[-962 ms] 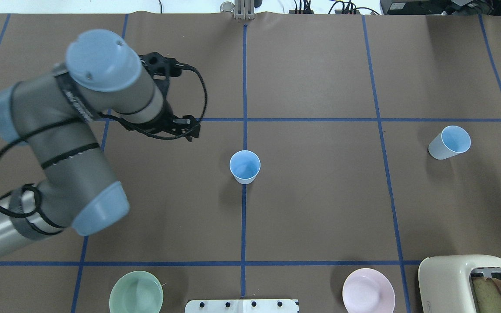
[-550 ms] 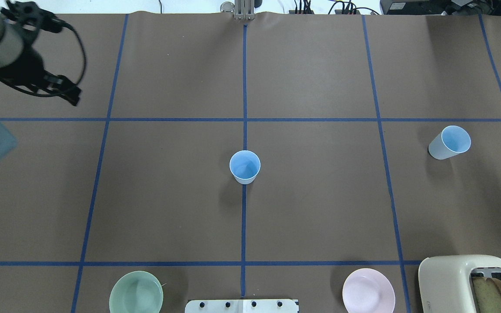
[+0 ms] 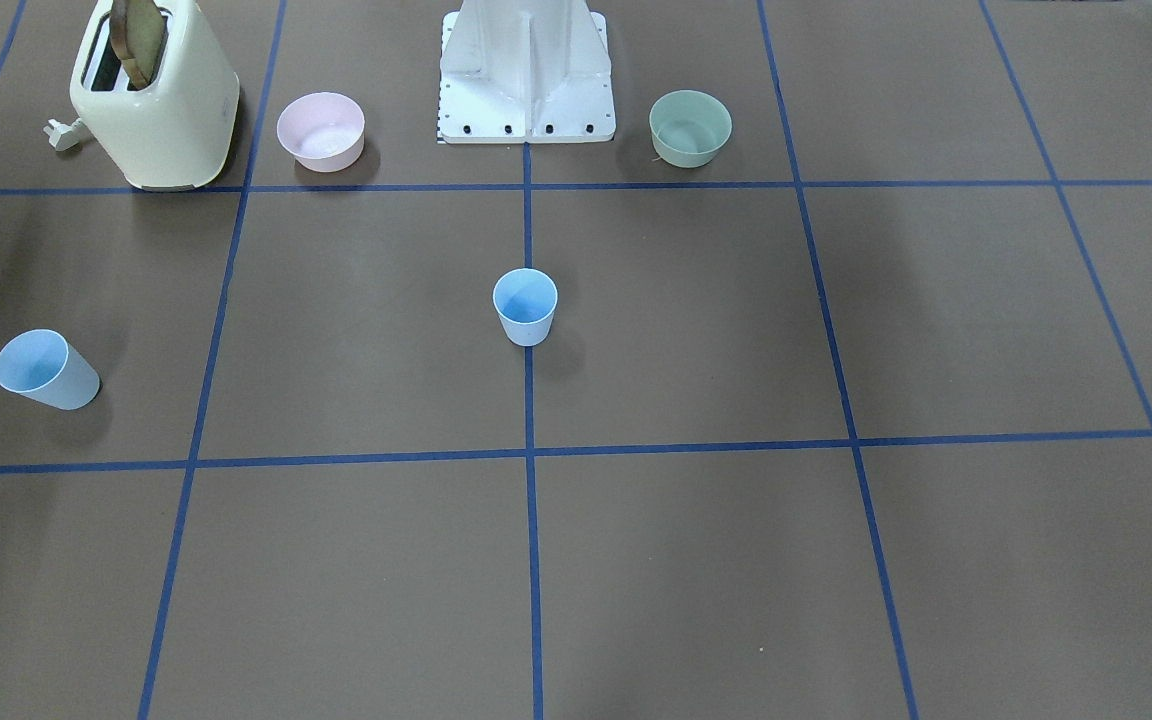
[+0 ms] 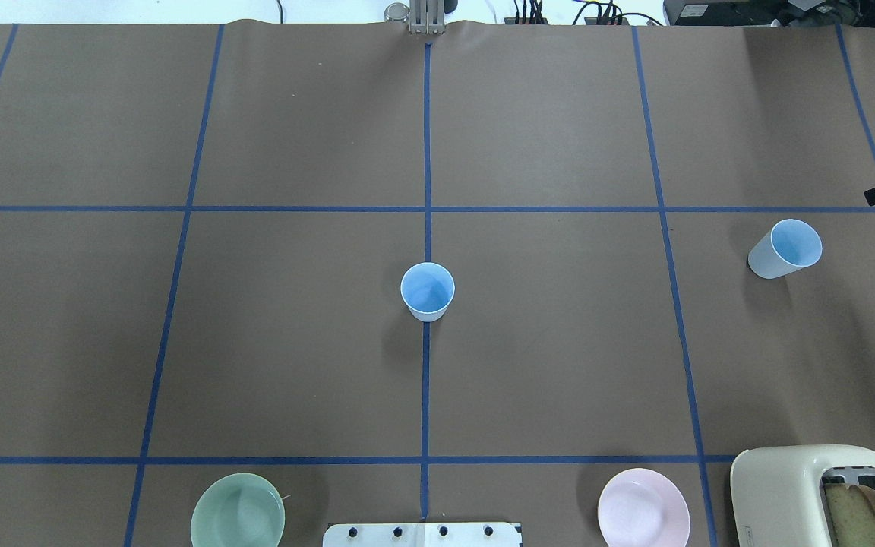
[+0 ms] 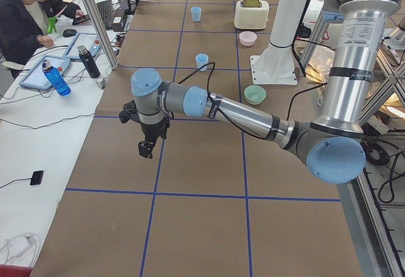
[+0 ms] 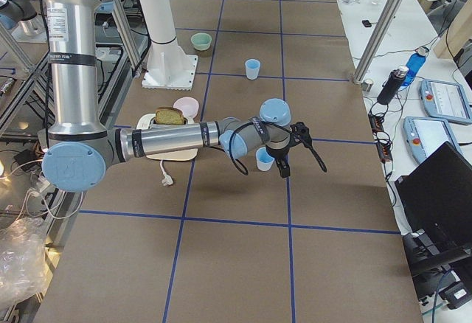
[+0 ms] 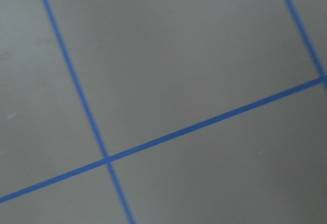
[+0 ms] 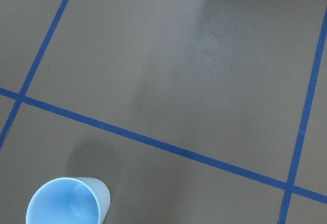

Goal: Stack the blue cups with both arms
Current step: 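Move the right gripper down onto the other light-blue cup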

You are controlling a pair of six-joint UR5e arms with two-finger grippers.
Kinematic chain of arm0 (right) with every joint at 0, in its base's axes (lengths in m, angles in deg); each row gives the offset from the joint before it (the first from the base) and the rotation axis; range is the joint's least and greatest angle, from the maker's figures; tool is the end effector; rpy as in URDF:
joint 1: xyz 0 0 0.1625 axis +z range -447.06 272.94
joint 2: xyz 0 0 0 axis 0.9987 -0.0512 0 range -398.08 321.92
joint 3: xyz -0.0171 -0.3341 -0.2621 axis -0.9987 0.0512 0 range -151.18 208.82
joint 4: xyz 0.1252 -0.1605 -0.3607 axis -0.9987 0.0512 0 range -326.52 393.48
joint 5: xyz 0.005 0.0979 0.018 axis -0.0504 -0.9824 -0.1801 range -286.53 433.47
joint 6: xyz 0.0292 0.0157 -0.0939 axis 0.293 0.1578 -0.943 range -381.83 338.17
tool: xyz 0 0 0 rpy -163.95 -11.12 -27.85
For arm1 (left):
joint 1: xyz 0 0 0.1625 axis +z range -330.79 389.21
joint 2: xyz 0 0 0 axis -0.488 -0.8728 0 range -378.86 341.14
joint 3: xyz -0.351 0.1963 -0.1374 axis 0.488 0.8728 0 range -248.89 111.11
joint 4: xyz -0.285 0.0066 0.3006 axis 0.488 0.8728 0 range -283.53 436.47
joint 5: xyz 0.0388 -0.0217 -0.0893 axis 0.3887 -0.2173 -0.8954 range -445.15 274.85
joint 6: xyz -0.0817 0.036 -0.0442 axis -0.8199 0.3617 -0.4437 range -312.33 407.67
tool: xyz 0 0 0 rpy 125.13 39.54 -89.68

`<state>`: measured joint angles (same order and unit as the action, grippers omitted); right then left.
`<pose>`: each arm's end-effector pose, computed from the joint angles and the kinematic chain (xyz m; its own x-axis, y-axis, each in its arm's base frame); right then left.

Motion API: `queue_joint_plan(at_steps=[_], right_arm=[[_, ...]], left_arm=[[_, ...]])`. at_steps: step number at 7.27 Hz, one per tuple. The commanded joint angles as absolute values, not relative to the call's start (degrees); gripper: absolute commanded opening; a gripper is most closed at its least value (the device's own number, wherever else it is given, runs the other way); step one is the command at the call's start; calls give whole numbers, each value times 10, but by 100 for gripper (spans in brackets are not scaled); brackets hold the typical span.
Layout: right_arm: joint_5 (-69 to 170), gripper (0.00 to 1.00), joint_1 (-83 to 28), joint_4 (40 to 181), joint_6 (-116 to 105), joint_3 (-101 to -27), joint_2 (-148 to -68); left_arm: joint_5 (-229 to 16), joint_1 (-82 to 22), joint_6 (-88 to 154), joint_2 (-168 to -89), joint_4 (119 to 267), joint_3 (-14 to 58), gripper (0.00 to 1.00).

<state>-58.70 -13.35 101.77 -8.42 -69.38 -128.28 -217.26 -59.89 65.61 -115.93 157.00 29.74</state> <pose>-0.0792 -0.5081 0.5476 0.6578 -0.3194 0.6821 0.0935 0.9333 0.3468 -0.0580 -0.5381 0.5408 0.6999 0.3865 -0.6007 -0.2430 0.9196 0.3086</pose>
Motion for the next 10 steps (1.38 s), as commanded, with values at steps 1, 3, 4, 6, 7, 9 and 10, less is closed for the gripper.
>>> queue_joint_plan(at_steps=[1,3,4,6,7,9,10], right_arm=[[-580,100,-166,1018,-66,-703,-1285],[-565,100,-201,1018,-46,-700,-1284],[-547,100,-222,1018,-41,-698,-1283],[-526,98,-250,1018,-32,-679,-1267],[-523,92,-254,1018,-32,-659,-1253],[-524,55,-254,1018,-33,-651,-1253],[-524,28,-255,1018,-32,-651,-1254]], left_arm=[[-2190,-639,700,-1093,1585,275,99],[-2188,-644,694,-1055,1626,273,99],[-2188,-645,694,-1055,1626,273,99],[-2188,-645,694,-1054,1626,273,99],[-2189,-644,694,-1054,1626,273,99],[-2190,-645,695,-1054,1627,273,99],[-2190,-644,694,-1053,1630,273,98]])
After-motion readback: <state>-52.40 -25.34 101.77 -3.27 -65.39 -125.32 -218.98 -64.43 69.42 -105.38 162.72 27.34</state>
